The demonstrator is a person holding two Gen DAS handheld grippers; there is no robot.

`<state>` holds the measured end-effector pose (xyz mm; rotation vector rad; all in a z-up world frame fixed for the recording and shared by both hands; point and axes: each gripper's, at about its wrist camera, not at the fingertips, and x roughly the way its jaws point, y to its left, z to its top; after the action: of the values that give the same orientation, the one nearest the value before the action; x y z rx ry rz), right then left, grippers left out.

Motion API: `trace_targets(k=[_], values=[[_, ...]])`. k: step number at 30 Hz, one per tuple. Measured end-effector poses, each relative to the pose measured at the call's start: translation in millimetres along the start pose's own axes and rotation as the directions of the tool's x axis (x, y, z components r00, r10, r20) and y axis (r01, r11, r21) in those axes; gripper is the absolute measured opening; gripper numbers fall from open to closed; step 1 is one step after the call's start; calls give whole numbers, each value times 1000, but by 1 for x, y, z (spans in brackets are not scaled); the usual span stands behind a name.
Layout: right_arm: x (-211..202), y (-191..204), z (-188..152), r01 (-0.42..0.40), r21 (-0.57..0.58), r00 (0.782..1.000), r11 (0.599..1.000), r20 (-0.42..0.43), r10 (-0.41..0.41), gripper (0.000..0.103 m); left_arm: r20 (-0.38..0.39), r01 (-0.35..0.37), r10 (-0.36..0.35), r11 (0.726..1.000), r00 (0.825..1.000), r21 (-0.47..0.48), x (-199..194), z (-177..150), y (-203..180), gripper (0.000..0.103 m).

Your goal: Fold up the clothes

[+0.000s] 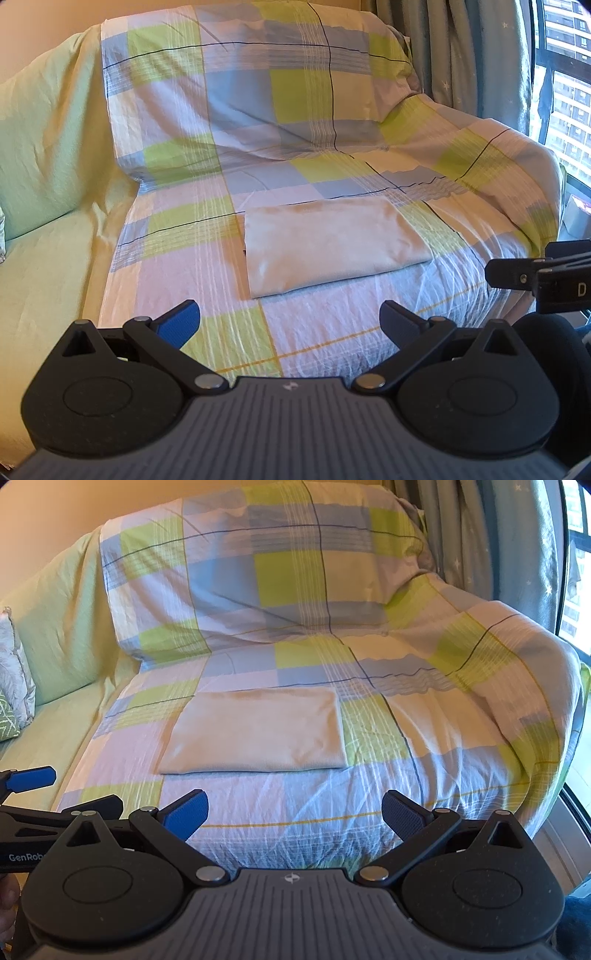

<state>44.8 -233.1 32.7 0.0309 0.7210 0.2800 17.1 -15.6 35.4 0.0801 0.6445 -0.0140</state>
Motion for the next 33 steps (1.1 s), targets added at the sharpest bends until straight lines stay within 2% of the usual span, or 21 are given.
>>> trace_targets(k=[33], values=[[-20,4,-3,-3,5,1000,1000,27,3,103,14,-18,18,1000,1000,11,-14,-2,-1,102]])
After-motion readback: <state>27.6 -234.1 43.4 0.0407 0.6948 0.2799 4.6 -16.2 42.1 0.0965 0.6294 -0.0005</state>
